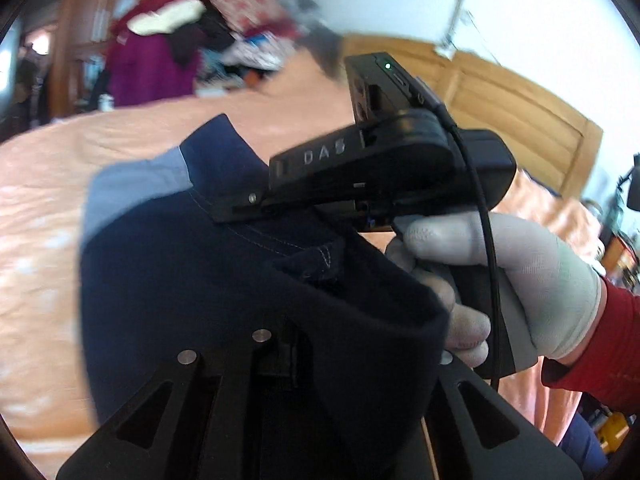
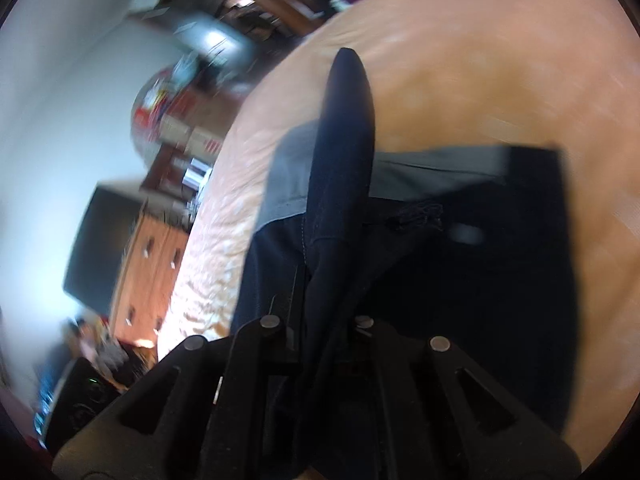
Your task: Fold small clothes
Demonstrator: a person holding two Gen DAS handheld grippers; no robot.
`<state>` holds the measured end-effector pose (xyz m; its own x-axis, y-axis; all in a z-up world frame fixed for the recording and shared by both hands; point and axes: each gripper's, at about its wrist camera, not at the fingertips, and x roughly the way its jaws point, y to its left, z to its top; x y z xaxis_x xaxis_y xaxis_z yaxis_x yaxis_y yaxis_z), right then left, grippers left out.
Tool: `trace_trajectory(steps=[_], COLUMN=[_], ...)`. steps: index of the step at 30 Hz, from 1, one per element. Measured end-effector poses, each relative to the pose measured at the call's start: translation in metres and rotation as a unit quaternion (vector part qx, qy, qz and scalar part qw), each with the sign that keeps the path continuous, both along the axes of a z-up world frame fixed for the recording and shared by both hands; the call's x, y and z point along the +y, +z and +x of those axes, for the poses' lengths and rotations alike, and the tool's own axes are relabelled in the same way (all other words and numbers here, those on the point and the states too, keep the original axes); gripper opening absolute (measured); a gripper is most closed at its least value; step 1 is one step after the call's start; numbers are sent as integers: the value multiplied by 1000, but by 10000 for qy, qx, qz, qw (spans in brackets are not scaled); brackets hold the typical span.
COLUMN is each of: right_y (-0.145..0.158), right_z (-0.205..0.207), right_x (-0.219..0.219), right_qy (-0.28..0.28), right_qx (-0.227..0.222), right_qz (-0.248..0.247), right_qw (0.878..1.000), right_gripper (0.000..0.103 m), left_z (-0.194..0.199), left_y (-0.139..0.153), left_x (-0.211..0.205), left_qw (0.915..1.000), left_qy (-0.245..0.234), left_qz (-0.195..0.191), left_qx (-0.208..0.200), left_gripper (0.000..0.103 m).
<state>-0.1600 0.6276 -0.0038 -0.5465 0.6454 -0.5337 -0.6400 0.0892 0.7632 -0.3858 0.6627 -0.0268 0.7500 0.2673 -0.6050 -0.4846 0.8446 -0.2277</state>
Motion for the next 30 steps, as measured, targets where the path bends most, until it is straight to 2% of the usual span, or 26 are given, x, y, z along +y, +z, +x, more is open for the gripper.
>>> trace_trajectory(steps=[4,7,10,12,15,17,20,25,28,30], right_y=[-49,-77,-102,-103,-97,-89,-77,-65,-53,-32], right_z=[45,60,64,64,66,66,61,50,38,31], right_x=[-15,-19,-23,-18,-21,-29,-48,-74,-90,-103], right_qy=[-256,-368,-317,-243,-119,-27,17,136,179,112], right_qx=[665,790,1272,1251,1361,1408,1372,1195,955,445], right_qz=[-341,-593,-632,-637,-664,-605,-624,-753,-906,-791], right_qw=[9969,9944,9894,9898,9884,9882,9886,9899,9911,9958], right_gripper=[5,7,6,7,17,36,52,67,67,68], left_z=[55,88,98,97,94,91,56,-20,-54,-77], left_y=[-35,-71,-90,-90,-87,-75,-55,-31,-31,-35], left_x=[-11,-9,-11,-8,-9,-20,-41,-58,-63,-57], left_qw=[9981,9931,9906,9908,9904,9901,9923,9953,9953,9932], left_qy=[-384,-524,-535,-496,-439,-430,-408,-104,362,711], left_qz=[-362,-713,-750,-781,-822,-833,-814,-817,-628,-553], left_qx=[311,765,1008,986,1025,1047,841,508,640,737], left_gripper=[11,14,16,19,20,29,36,39,39,39])
